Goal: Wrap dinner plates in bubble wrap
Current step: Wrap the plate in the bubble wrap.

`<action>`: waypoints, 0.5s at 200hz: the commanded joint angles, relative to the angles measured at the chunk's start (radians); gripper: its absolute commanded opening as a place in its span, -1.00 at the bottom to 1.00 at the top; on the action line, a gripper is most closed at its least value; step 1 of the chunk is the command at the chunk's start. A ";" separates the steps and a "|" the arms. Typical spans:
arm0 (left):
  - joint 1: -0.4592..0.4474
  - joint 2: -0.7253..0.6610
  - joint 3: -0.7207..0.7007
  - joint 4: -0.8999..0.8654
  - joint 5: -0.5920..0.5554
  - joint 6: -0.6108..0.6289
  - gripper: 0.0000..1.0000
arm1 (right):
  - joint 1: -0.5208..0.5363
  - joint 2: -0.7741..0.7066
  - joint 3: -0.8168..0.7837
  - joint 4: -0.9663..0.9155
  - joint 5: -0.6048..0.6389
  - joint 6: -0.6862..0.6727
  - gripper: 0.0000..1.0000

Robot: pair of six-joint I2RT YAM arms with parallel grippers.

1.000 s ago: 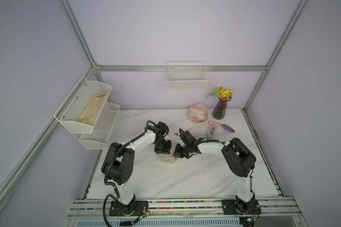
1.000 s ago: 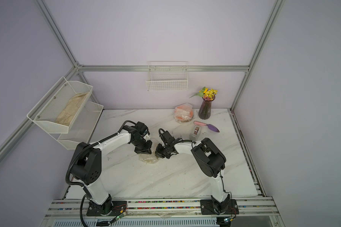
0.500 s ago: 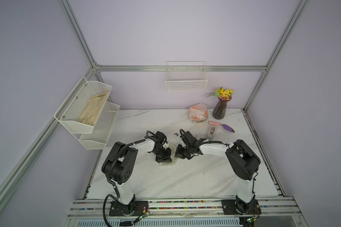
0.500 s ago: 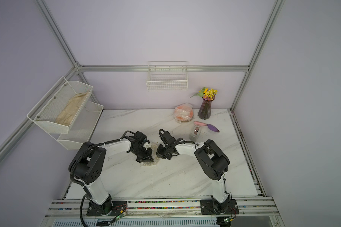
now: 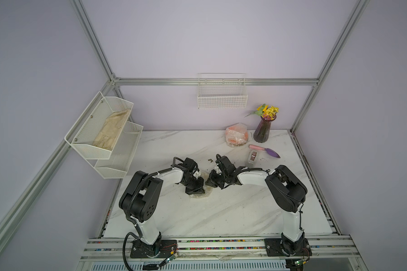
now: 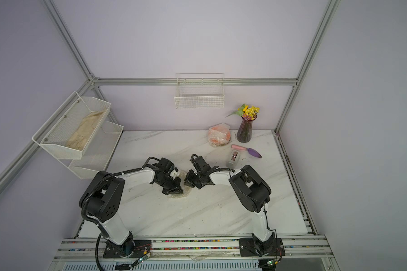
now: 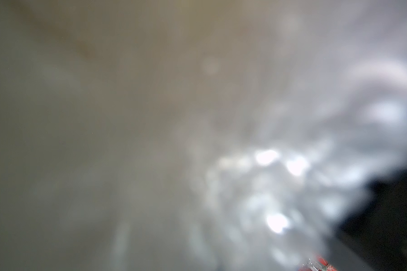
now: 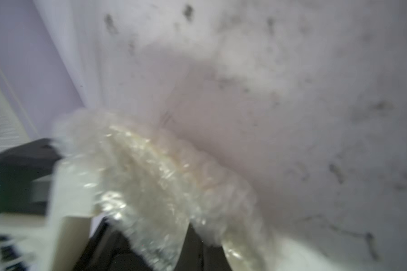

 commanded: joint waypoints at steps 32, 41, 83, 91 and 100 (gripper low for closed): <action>0.004 -0.186 0.166 -0.281 -0.270 -0.022 -0.59 | 0.001 0.033 -0.063 -0.177 0.074 -0.057 -1.00; 0.007 -0.191 0.233 -0.324 -0.290 -0.010 -0.55 | 0.001 0.035 -0.056 -0.186 0.076 -0.066 -1.00; 0.010 -0.036 0.547 -0.416 -0.236 0.070 -0.33 | 0.002 0.041 -0.040 -0.196 0.091 -0.085 -1.00; 0.010 0.019 0.609 -0.433 -0.224 0.082 -0.32 | 0.002 0.041 -0.042 -0.193 0.089 -0.083 -1.00; 0.010 0.085 0.672 -0.460 -0.212 0.095 -0.31 | 0.002 0.037 -0.046 -0.193 0.090 -0.083 -1.00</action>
